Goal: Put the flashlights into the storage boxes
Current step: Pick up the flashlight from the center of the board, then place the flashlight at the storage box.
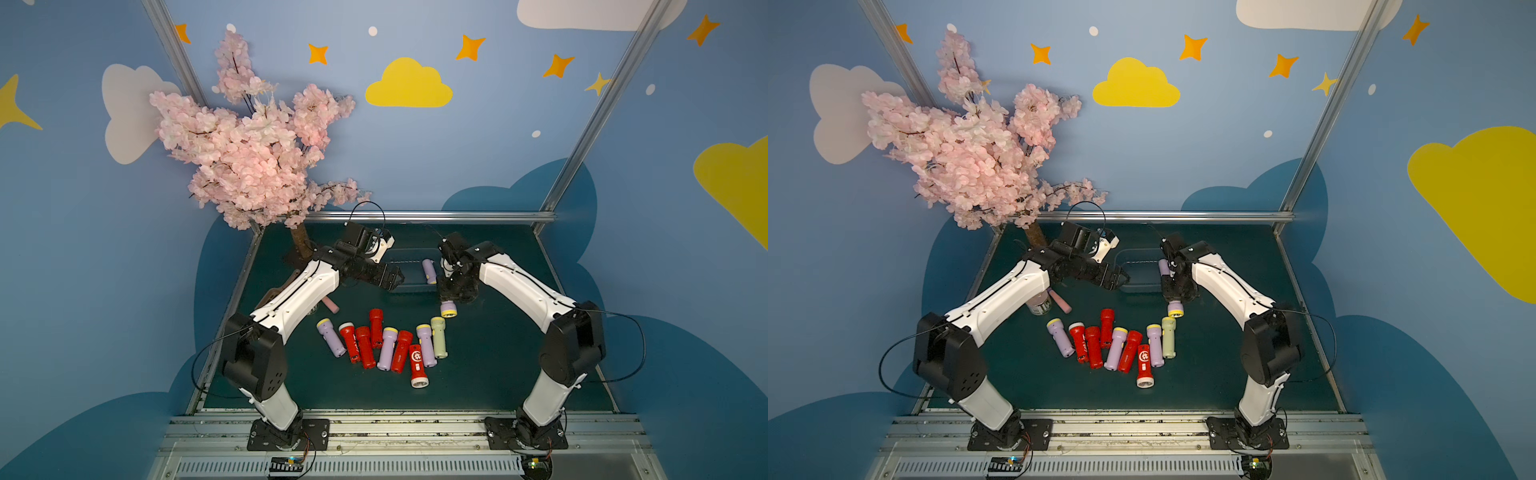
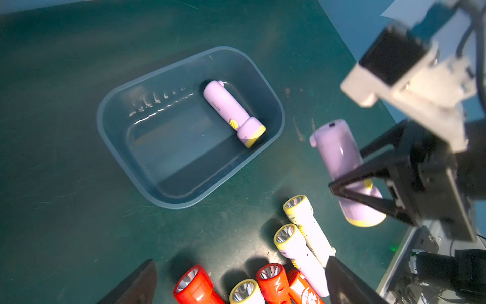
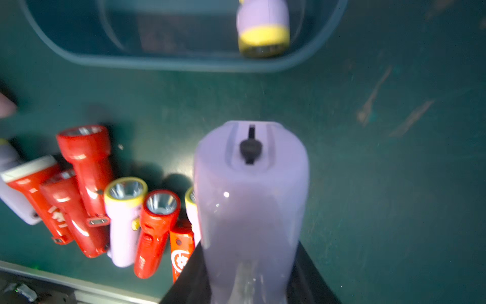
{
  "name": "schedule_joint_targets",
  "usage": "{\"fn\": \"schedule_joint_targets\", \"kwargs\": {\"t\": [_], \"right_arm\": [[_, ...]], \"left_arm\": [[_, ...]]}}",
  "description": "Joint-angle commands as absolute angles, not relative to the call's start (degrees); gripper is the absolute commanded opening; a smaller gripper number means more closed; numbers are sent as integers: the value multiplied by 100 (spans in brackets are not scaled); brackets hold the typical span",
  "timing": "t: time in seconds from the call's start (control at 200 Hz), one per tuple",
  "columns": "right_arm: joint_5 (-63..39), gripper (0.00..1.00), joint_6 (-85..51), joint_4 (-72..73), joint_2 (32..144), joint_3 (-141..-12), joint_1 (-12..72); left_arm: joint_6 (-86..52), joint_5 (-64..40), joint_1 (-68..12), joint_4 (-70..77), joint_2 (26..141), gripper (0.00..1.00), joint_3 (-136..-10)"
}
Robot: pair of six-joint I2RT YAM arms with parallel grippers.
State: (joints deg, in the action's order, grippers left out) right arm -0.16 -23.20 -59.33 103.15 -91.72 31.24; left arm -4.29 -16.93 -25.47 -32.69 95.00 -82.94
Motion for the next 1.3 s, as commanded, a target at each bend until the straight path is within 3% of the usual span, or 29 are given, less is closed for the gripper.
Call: {"fn": "schedule_joint_targets", "kwargs": {"t": [0.0,0.591,1.292], "right_arm": [[-80,33,-2087,-6110,10693,-9753,3003],[-777,33,-1696,-6284,13191,-13035,2593],[-771,36,-1487,-6137,14346,-13714,2584]], "left_arm": [[-393,-1524,-2507,-3187,9275,99,-8179],[-413,-1108,-2217,-3164,8924,99,-7836],[-450,-1168,-2050,-3210,8835,99,-7723]]}}
